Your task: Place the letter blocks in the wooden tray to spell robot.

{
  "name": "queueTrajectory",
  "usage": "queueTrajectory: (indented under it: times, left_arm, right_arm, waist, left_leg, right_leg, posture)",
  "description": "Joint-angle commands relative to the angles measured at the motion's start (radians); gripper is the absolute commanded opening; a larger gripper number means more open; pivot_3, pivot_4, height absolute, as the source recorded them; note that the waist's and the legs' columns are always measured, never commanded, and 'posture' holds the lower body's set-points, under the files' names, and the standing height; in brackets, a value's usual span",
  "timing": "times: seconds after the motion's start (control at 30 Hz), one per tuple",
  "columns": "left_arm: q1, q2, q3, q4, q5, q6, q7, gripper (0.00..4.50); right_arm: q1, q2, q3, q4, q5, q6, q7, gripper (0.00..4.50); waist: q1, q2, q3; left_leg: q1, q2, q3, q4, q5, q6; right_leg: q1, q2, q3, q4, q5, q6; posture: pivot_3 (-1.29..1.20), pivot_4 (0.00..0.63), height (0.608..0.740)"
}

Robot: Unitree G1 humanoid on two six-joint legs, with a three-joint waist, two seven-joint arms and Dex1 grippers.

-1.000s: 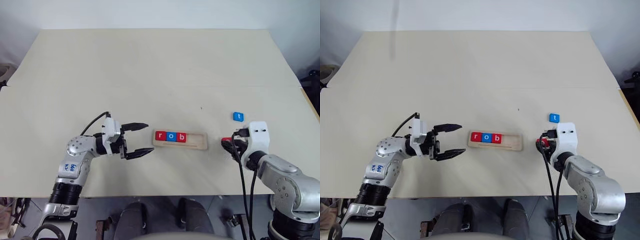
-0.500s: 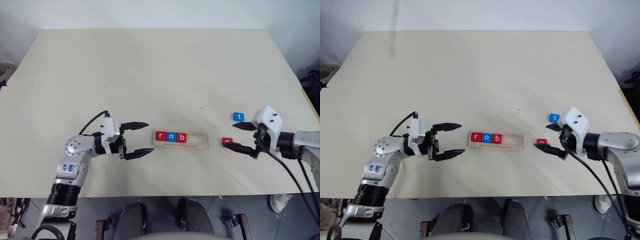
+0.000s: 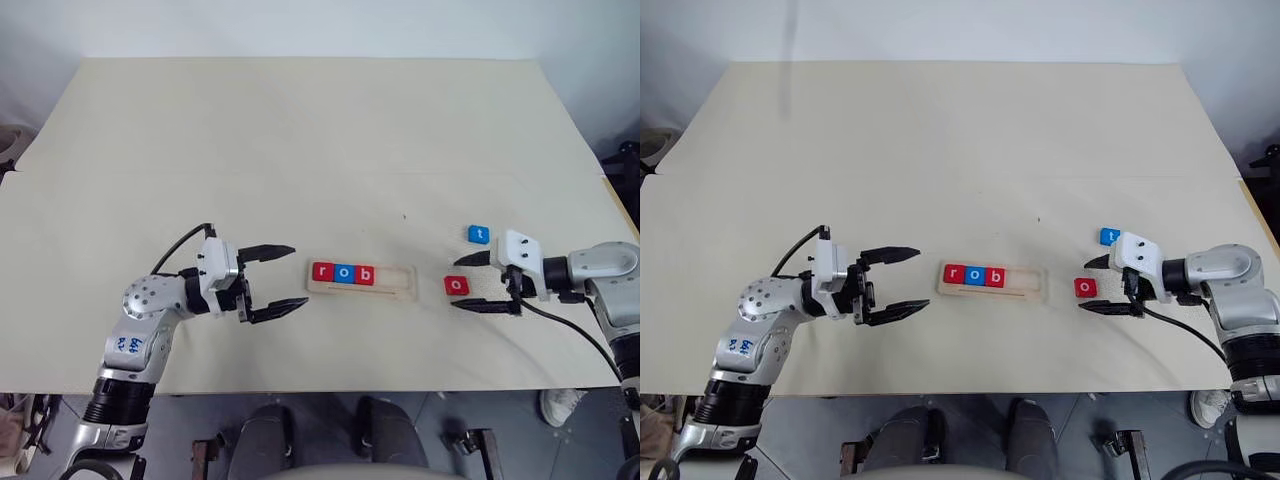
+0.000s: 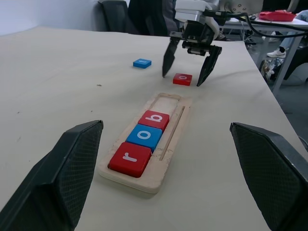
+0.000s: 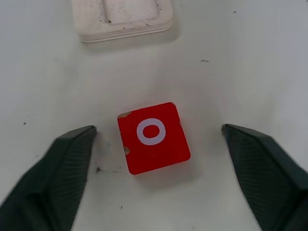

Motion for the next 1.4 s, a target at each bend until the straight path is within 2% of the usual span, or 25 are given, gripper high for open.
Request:
queueTrajectory:
  times: [0.03, 0.17, 0.2, 0.47, 0.57, 0.83, 1.03, 1.3, 1.33, 1.4]
  left_arm:
    - [0.005, 0.011, 0.019, -0.051, -0.013, 0.001, 0.01, 4.5]
    - [0.003, 0.013, 0.02, -0.057, -0.014, 0.007, 0.018, 4.5]
    - [0.003, 0.013, 0.02, -0.058, -0.015, 0.008, 0.019, 4.5]
    - [0.002, 0.012, 0.015, -0.063, -0.015, 0.011, 0.03, 4.5]
    - [0.011, 0.007, 0.012, -0.071, -0.013, 0.01, 0.037, 4.5]
    - [0.045, 0.015, 0.024, -0.098, -0.017, 0.01, 0.051, 4.5]
    - [0.065, 0.014, 0.035, -0.103, -0.013, 0.002, 0.052, 4.5]
    - [0.068, 0.011, 0.034, -0.104, -0.012, 0.001, 0.054, 4.5]
    - [0.068, 0.01, 0.034, -0.101, -0.011, -0.001, 0.054, 4.5]
    - [0.067, 0.011, 0.034, -0.098, -0.011, -0.004, 0.053, 4.5]
  right_arm:
    - [-0.007, -0.002, 0.005, 0.001, 0.003, 0.01, 0.033, 2.86]
    - [-0.03, 0.002, -0.005, -0.024, 0.012, 0.021, 0.035, 1.52]
    - [-0.042, 0.006, -0.006, -0.041, 0.019, 0.045, 0.035, 1.45]
    - [-0.152, 0.109, 0.046, -0.315, 0.067, 0.393, -0.048, 1.45]
    - [-0.166, 0.15, 0.083, -0.373, 0.055, 0.46, -0.086, 1.45]
    - [-0.153, 0.174, 0.16, -0.36, -0.01, 0.399, -0.113, 1.45]
    - [-0.151, 0.176, 0.173, -0.351, -0.003, 0.407, -0.102, 1.45]
    - [-0.145, 0.185, 0.17, -0.353, -0.01, 0.406, -0.121, 4.26]
    - [-0.141, 0.173, 0.161, -0.362, -0.003, 0.407, -0.112, 4.48]
    - [-0.136, 0.158, 0.149, -0.373, 0.007, 0.41, -0.102, 4.48]
  waist:
    - [0.0, 0.0, 0.0]
    - [-0.001, 0.0, 0.0]
    - [-0.001, 0.0, 0.0]
    - [-0.002, 0.001, 0.0]
    - [0.004, 0.001, 0.0]
    - [-0.001, 0.001, 0.0]
    - [-0.003, 0.0, 0.0]
    - [-0.001, 0.0, 0.0]
    - [-0.001, 0.0, 0.0]
    - [0.0, 0.0, 0.0]
  left_leg:
    - [0.0, 0.0, 0.0, 0.0, 0.0, 0.0]
    - [0.0, 0.0, 0.0, 0.0, 0.0, 0.0]
    - [0.0, 0.0, 0.0, 0.0, 0.0, 0.0]
    - [0.0, 0.001, -0.001, 0.0, 0.0, -0.001]
    - [0.0, 0.0, -0.001, 0.0, 0.0, -0.001]
    - [-0.001, 0.0, -0.001, 0.0, 0.0, 0.0]
    - [-0.001, 0.0, -0.001, 0.0, 0.0, 0.0]
    - [-0.001, 0.0, -0.001, 0.0, 0.0, 0.0]
    - [-0.001, 0.0, -0.001, 0.0, 0.0, 0.0]
    - [-0.001, 0.0, -0.001, 0.0, 0.0, 0.0]
  right_leg:
    - [0.0, 0.0, 0.0, 0.0, 0.0, 0.0]
    - [0.0, 0.0, 0.0, 0.0, 0.0, 0.0]
    - [0.0, 0.0, 0.0, 0.0, 0.0, 0.0]
    - [0.0, 0.0, 0.0, 0.002, 0.0, 0.0]
    - [0.0, 0.0, 0.0, 0.002, 0.0, 0.0]
    - [-0.001, 0.0, -0.001, 0.001, 0.0, 0.0]
    - [-0.001, 0.0, -0.001, 0.001, 0.0, 0.0]
    - [-0.001, 0.0, -0.001, 0.001, 0.0, 0.0]
    - [-0.001, 0.0, -0.001, 0.001, 0.0, 0.0]
    - [-0.001, 0.0, -0.001, 0.001, 0.0, 0.0]
  posture:
    - [0.0, 0.15, 0.74]
    - [0.0, 0.15, 0.74]
    - [0.0, 0.15, 0.74]
    - [0.0, 0.15, 0.74]
    - [0.0, 0.15, 0.74]
    - [0.0, 0.15, 0.74]
    - [0.0, 0.15, 0.74]
    - [0.0, 0.15, 0.74]
    - [0.0, 0.15, 0.74]
    - [0.0, 0.15, 0.74]
